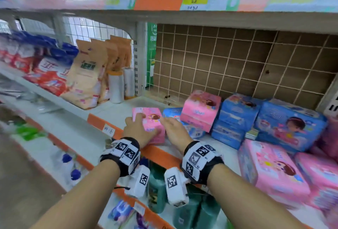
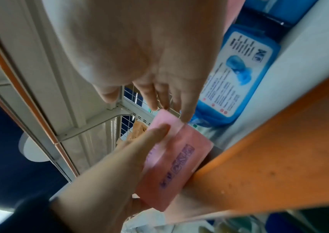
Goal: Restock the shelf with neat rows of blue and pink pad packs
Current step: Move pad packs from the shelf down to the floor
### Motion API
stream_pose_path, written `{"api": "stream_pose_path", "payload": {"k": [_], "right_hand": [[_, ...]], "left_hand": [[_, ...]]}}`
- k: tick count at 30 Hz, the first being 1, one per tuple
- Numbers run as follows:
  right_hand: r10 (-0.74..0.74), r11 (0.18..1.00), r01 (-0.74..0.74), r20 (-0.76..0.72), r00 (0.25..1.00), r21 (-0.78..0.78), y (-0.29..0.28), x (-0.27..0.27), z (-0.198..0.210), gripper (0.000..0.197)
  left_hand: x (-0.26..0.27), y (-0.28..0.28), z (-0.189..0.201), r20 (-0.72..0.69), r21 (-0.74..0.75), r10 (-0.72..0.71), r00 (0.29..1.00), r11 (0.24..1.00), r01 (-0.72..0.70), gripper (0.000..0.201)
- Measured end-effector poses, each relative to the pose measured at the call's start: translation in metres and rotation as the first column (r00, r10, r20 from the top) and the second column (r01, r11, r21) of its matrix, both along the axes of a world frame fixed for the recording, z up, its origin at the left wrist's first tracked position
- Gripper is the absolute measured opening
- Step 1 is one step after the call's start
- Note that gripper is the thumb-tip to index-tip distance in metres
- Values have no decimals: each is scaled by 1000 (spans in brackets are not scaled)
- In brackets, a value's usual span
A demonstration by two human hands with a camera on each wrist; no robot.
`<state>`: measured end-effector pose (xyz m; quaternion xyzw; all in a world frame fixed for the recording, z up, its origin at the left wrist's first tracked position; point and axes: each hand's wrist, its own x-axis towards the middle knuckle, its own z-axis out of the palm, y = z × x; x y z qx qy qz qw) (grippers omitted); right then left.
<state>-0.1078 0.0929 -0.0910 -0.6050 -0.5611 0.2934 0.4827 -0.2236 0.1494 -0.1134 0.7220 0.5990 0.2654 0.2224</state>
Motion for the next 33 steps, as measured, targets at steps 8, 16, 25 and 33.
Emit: {"api": "stream_pose_path", "payload": {"k": [8,16,25,33], "right_hand": [[-734,674,716,57,677,184,-15,75,26,35],[-810,586,803,-48,585,-103,-3,98,23,77],[-542,831,502,-555,631,-241,-10,87,17,55],[-238,971,206,-593,769,-123,22,6,30,26]], "left_hand": [[23,18,2,-289,131,-26,957,989,67,70],[30,11,-5,-432,100,-185,882,963,251,64],[9,15,-1,-389,116,-179,903,964,241,67],[-38,41,-8,-96,222,-80,992,970,100,78]]}}
